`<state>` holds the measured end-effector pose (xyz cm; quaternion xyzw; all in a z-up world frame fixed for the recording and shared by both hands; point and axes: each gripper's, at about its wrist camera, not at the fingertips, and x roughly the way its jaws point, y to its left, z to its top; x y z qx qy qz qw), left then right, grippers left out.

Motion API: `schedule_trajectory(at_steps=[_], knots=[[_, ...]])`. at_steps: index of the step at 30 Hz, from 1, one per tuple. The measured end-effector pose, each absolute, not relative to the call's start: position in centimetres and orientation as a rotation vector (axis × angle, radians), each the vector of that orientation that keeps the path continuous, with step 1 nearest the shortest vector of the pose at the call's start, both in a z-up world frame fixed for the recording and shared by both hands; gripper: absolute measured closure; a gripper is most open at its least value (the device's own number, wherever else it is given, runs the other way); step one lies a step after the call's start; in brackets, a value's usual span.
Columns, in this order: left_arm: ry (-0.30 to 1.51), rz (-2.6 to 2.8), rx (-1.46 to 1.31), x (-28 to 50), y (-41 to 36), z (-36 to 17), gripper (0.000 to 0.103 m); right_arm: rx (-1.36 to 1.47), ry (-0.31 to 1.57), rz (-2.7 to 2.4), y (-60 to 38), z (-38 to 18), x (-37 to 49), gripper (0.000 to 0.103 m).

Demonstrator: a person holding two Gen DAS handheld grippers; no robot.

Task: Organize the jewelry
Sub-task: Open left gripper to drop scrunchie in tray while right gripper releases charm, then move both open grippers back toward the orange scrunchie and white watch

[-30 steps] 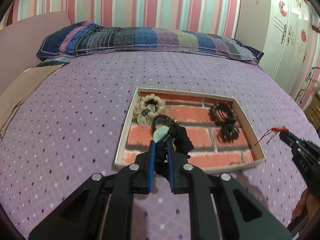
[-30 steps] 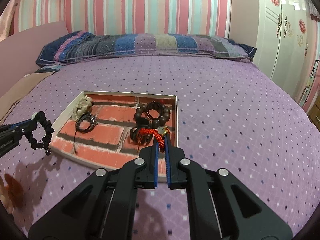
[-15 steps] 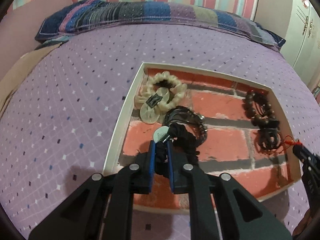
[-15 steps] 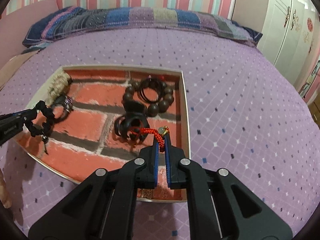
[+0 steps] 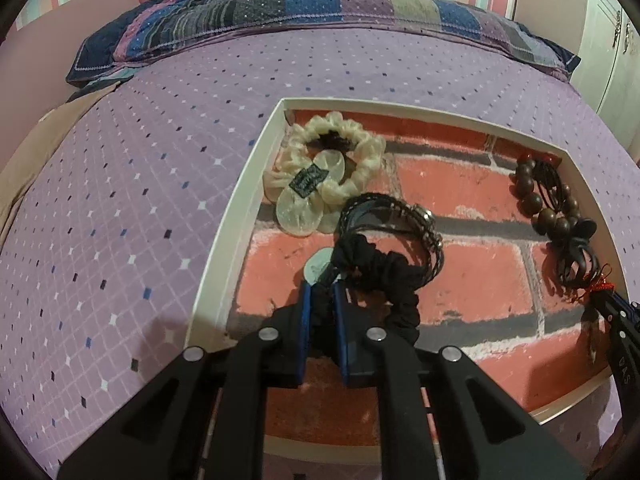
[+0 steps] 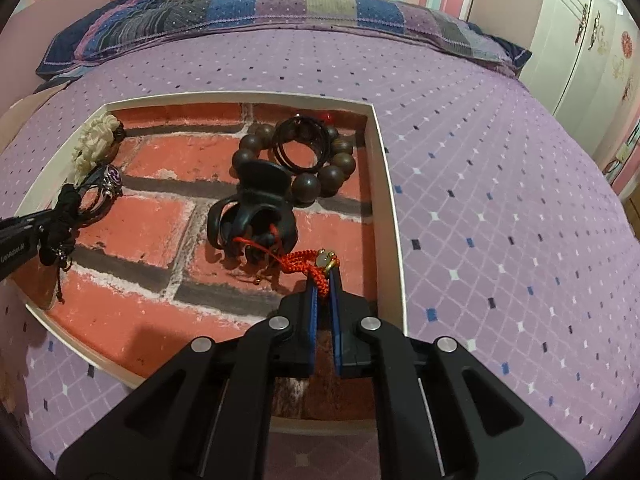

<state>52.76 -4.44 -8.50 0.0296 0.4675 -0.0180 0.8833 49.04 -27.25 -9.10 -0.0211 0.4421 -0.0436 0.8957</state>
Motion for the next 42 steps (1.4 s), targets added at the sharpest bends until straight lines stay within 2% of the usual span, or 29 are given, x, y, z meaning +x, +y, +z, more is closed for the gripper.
schedule_trajectory(at_steps=[10,13,14,15,17,18,19,21,24,26,27,30,36,39,42], knots=[[0.987,-0.017,0.095,53.0,-4.8,-8.5,0.089,-0.06,0.924,-0.089,-26.9,-9.2,49.3,0.094],[1.003,-0.017,0.09,53.0,-4.7,-8.3,0.089,-0.074,0.919,-0.09,-26.6,-9.2,49.2,0.078],[1.004,-0.017,0.091,52.9,-4.8,-8.2,0.089,-0.069,0.919,-0.084,-26.6,-9.2,49.1,0.067],[1.001,-0.019,0.094,52.7,-4.8,-8.0,0.088,-0.063,0.913,-0.079,-26.6,-8.9,48.9,0.061],[0.994,-0.018,0.099,52.3,-5.0,-7.5,0.068,-0.061,0.898,-0.069,-26.6,-8.3,48.5,0.055],[0.98,-0.007,0.104,52.0,-5.1,-7.0,0.049,-0.063,0.889,-0.065,-26.6,-7.9,48.2,0.049],[0.953,0.013,0.111,51.5,-5.1,-6.4,0.045,-0.065,0.883,-0.063,-26.5,-7.6,48.1,0.046],[0.942,-0.002,0.108,50.9,-5.3,-5.4,0.045,-0.068,0.862,-0.056,-26.6,-6.6,47.5,0.032],[0.927,-0.016,0.104,49.8,-5.5,-4.0,0.045,-0.069,0.829,-0.062,-26.8,-5.0,46.5,0.019],[0.909,-0.02,0.108,48.9,-5.6,-2.7,0.039,-0.073,0.811,-0.069,-26.9,-4.0,45.8,0.011],[0.899,-0.019,0.103,48.4,-5.5,-1.9,0.033,-0.072,0.797,-0.068,-27.0,-3.5,45.3,0.006],[0.867,-0.021,0.091,46.7,-4.8,0.1,0.02,-0.079,0.766,-0.072,-27.2,-2.0,43.8,0.004],[0.831,-0.042,0.075,42.2,-2.5,3.2,0.019,-0.117,0.742,-0.065,-26.7,0.1,40.0,0.004],[0.817,-0.045,0.064,39.8,-1.1,3.9,0.013,-0.119,0.73,-0.047,-26.3,0.7,37.5,0.004],[0.798,-0.044,0.065,36.7,0.9,4.4,0.013,-0.103,0.729,-0.017,-25.8,1.2,34.8,0.004]])
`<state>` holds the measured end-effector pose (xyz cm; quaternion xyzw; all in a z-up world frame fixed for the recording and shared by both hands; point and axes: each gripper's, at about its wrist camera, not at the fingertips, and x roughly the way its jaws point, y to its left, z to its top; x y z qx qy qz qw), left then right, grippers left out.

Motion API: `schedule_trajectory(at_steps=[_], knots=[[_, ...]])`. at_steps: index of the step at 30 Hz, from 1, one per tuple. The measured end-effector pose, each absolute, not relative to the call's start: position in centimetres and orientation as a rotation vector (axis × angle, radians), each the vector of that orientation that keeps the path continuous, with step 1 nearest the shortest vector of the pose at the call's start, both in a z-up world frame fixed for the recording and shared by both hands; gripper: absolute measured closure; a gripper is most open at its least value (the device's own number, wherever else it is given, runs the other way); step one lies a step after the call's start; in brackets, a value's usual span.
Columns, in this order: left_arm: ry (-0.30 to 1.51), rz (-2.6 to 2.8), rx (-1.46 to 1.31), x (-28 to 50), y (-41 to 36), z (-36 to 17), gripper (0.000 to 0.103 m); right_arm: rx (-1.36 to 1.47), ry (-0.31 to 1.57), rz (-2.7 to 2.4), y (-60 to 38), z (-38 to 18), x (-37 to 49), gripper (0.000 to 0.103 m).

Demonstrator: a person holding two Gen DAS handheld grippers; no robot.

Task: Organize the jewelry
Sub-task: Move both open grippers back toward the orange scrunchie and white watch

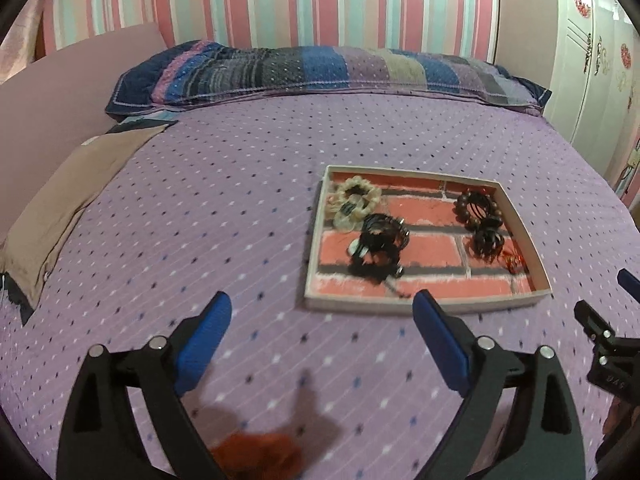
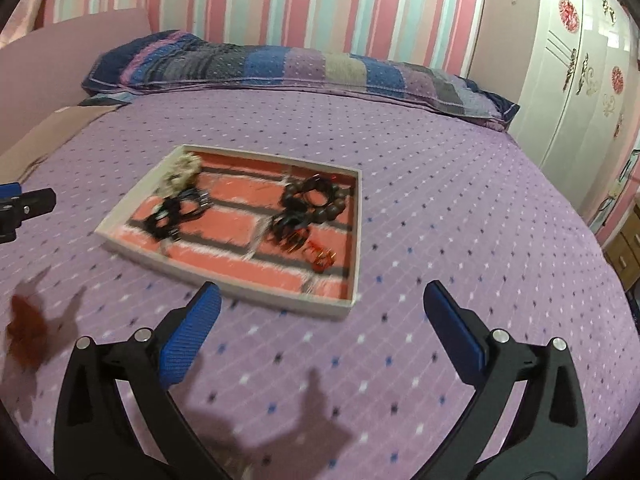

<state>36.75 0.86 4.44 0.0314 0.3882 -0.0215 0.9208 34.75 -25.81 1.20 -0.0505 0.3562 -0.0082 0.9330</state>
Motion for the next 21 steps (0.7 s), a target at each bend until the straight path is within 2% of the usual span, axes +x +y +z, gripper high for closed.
schedule_trajectory(at_steps=[9,21], knots=[[0.726,0.001,0.125,28.6,5.2,3.7,0.011,-0.04,0.728,0.001,-25.2,0.5,28.2,0.004],[0.813,-0.005,0.064,24.9,8.2,-1.8,0.01,-0.022,0.771,-0.013,-24.6,-2.9,23.8,0.004]])
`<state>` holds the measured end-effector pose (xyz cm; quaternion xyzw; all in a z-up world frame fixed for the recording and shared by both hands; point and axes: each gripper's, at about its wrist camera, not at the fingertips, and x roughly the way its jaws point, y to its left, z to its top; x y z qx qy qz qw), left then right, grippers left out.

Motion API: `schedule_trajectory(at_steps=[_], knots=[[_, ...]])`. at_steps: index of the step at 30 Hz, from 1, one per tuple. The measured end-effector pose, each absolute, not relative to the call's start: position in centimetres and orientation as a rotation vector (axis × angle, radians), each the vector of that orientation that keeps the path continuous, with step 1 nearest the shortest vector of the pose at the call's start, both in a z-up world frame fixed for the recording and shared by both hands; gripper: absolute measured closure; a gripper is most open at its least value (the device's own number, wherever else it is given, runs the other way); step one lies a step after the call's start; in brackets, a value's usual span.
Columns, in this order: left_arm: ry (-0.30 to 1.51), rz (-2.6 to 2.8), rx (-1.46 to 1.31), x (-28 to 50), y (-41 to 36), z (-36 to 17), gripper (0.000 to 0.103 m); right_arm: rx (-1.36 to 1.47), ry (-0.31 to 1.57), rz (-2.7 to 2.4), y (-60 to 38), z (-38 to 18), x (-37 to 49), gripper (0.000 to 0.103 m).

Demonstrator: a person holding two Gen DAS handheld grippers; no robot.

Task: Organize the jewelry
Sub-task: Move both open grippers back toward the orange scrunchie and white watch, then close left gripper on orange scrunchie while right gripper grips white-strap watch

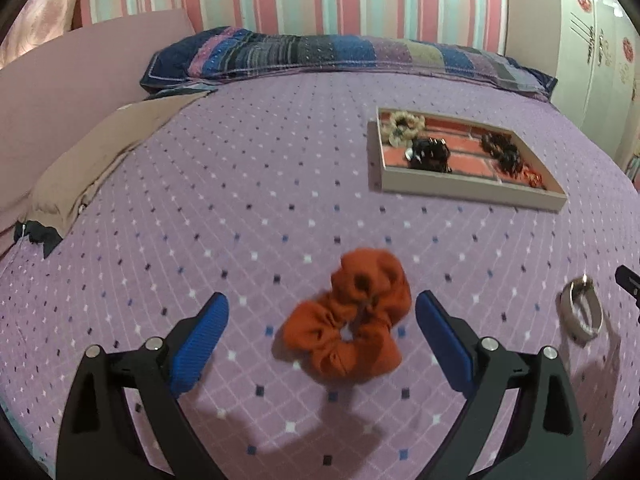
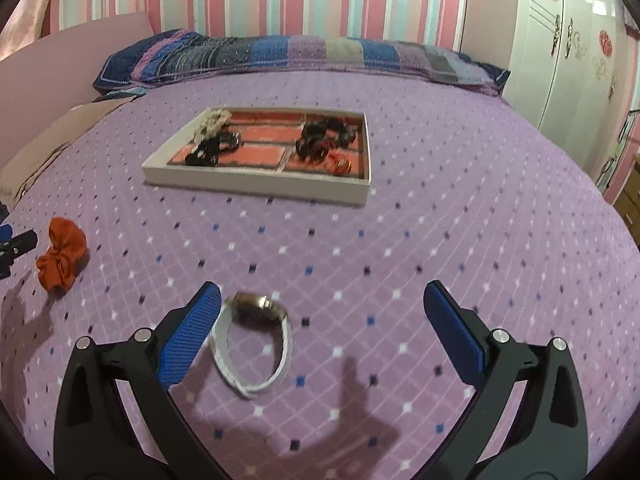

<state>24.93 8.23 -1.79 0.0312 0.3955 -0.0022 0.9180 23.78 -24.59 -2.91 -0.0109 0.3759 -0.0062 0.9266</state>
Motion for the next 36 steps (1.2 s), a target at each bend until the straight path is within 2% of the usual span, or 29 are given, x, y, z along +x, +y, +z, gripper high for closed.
schedule_trajectory(at_steps=[9,23,28,36], knots=[[0.847,-0.039,0.051,24.3,7.8,-4.7,0.01,0.013,0.805,-0.023,-24.5,-5.3,23.7,0.005],[0.856,-0.034,0.048,26.2,8.3,-6.2,0.011,0.03,0.829,-0.04,-24.3,-7.2,24.1,0.005],[0.868,-0.043,0.032,26.9,8.7,-6.8,0.011,0.013,0.834,-0.049,-24.0,-7.8,24.5,0.015],[0.869,-0.056,0.011,27.6,8.8,-7.3,0.011,0.054,0.874,-0.065,-25.1,-9.1,25.0,0.038]])
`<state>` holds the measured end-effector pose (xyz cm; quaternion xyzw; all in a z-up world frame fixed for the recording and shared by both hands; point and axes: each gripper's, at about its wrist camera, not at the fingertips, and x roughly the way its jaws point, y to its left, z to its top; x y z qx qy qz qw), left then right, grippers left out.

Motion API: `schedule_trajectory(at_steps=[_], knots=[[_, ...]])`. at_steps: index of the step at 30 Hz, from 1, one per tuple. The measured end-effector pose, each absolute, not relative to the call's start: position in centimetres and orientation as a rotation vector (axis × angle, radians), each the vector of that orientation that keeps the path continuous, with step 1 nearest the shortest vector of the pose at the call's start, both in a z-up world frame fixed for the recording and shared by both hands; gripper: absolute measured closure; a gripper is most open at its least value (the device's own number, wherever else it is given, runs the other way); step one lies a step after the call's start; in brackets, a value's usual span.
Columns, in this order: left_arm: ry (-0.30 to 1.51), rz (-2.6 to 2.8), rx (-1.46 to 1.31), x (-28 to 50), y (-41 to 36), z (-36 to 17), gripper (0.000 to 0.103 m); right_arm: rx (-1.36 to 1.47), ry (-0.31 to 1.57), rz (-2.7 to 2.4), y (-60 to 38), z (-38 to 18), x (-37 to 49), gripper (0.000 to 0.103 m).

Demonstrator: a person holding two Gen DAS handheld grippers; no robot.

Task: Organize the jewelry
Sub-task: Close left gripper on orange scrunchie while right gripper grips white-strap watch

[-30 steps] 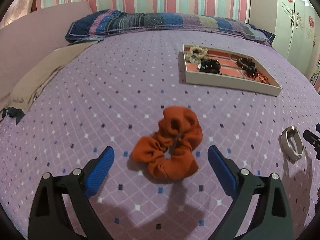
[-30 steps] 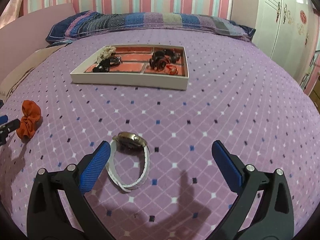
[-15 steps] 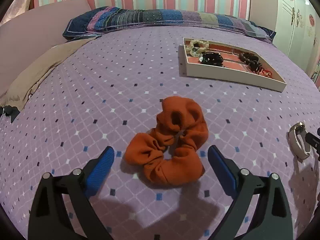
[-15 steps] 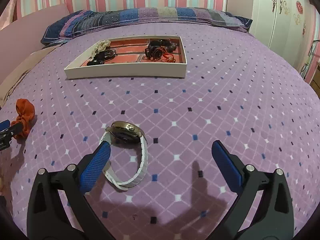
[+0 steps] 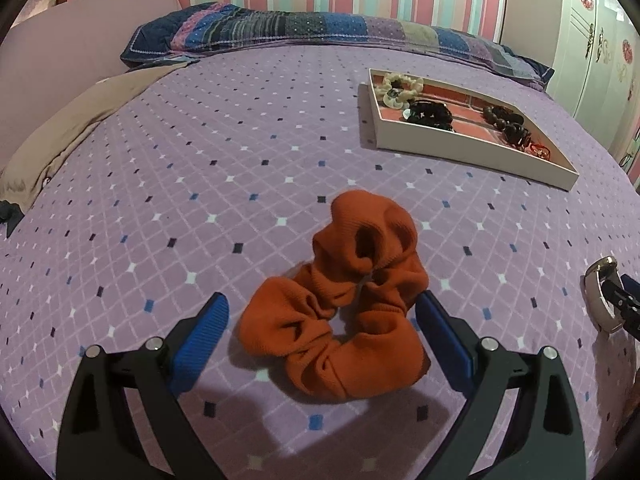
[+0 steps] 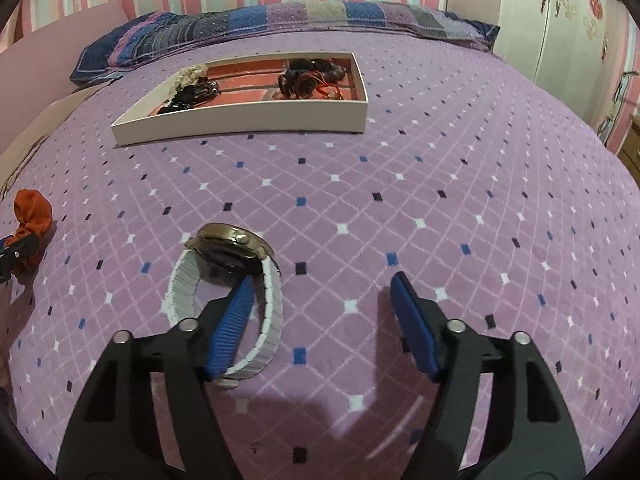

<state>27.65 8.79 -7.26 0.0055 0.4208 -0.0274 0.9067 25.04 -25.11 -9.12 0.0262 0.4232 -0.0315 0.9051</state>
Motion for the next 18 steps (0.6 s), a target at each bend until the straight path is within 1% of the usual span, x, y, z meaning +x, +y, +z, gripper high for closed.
schedule_trajectory(at_steps=[4,6,8,9,10,11,13,14,15,18], knots=[[0.869,-0.062,0.0,27.89,8.86,-7.28,0.011,0.054,0.871,-0.067,-25.07,-9.28,25.02,0.041],[0.868,-0.065,-0.006,27.92,8.94,-7.31,0.012,0.047,0.868,-0.062,-24.81,-9.23,25.03,0.047],[0.873,-0.074,-0.009,27.96,8.93,-7.43,0.02,0.047,0.863,-0.051,-24.6,-9.24,25.01,0.052],[0.879,-0.082,-0.01,28.0,8.92,-7.49,0.029,0.047,0.861,-0.049,-24.54,-9.24,24.98,0.054],[0.887,-0.09,-0.01,28.04,8.84,-7.59,0.033,0.047,0.86,-0.046,-24.48,-9.24,24.97,0.056],[0.889,-0.092,-0.007,28.0,8.73,-7.63,0.034,0.048,0.859,-0.039,-24.43,-9.24,24.94,0.059],[0.886,-0.095,0.002,27.85,8.53,-7.64,0.039,0.054,0.858,-0.024,-24.35,-9.2,24.88,0.064],[0.886,-0.101,0.001,27.79,8.42,-7.64,0.041,0.058,0.858,-0.017,-24.34,-9.18,24.87,0.069],[0.886,-0.106,-0.002,27.73,8.37,-7.63,0.046,0.063,0.858,-0.01,-24.31,-9.16,24.88,0.073],[0.892,-0.126,-0.006,27.72,8.3,-7.64,0.052,0.087,0.86,0.012,-24.38,-9.17,24.95,0.078]])
